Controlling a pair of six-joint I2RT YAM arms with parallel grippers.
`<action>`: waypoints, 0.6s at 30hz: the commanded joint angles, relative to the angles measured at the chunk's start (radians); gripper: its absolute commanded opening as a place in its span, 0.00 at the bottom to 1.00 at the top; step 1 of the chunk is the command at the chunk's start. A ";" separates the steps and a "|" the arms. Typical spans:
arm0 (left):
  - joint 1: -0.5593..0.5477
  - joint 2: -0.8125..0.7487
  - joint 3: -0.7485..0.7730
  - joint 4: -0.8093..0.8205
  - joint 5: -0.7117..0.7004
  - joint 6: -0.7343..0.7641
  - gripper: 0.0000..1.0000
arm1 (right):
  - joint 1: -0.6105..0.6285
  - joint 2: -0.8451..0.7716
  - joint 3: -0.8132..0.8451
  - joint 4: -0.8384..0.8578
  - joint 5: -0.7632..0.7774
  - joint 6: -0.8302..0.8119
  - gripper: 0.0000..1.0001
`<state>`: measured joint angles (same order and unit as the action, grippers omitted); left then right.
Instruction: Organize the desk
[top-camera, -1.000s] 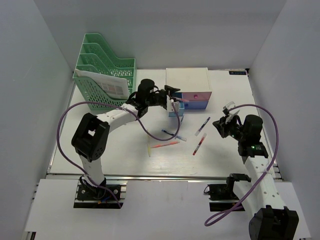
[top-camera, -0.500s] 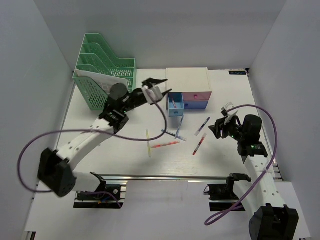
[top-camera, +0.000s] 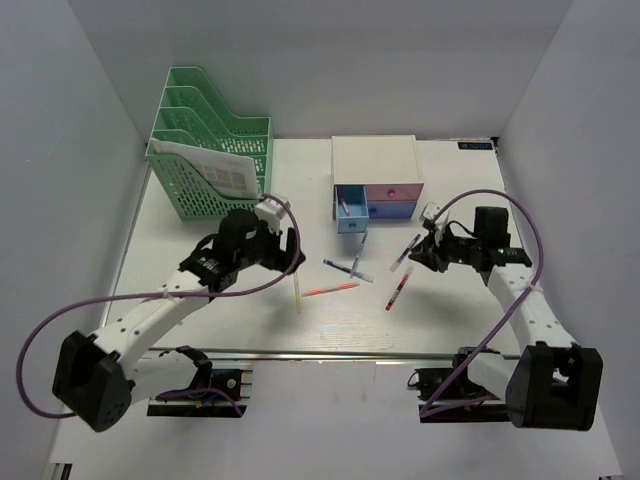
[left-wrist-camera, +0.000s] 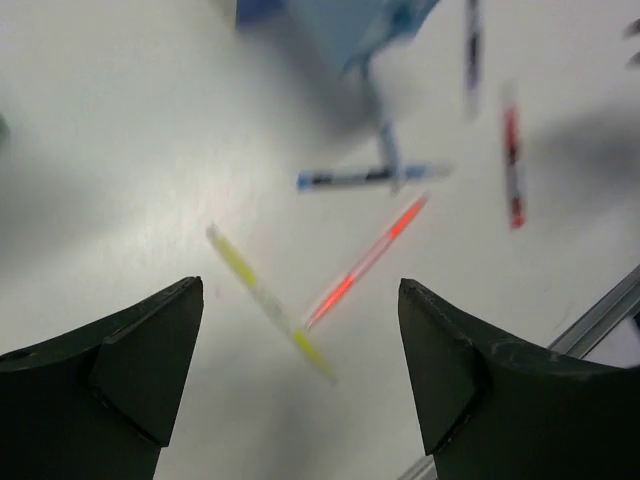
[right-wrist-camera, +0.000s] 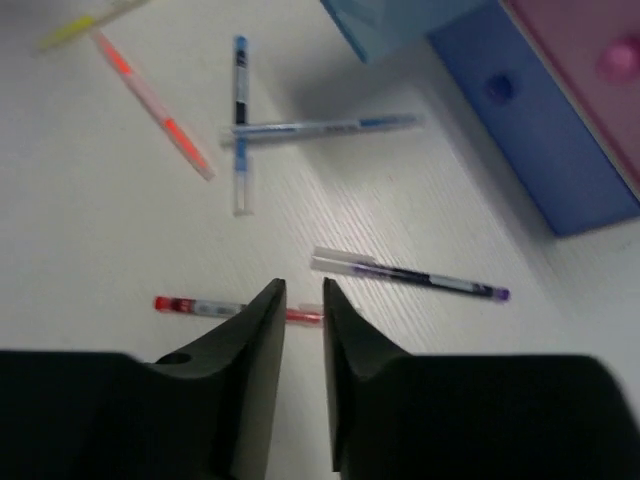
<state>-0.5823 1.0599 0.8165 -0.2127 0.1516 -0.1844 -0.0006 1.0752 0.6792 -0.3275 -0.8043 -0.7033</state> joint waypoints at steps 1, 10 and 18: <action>0.009 0.034 -0.024 -0.126 -0.011 -0.035 0.89 | 0.042 0.054 0.098 -0.308 -0.222 -0.413 0.24; 0.009 -0.027 -0.050 -0.151 -0.188 -0.043 0.68 | 0.400 0.193 0.114 -0.226 -0.055 -0.499 0.40; 0.009 -0.309 -0.105 -0.183 -0.552 -0.096 0.23 | 0.652 0.431 0.364 -0.153 0.103 -0.365 0.48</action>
<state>-0.5770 0.8730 0.7372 -0.3702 -0.2050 -0.2497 0.5720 1.4551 0.9321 -0.5270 -0.7776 -1.1267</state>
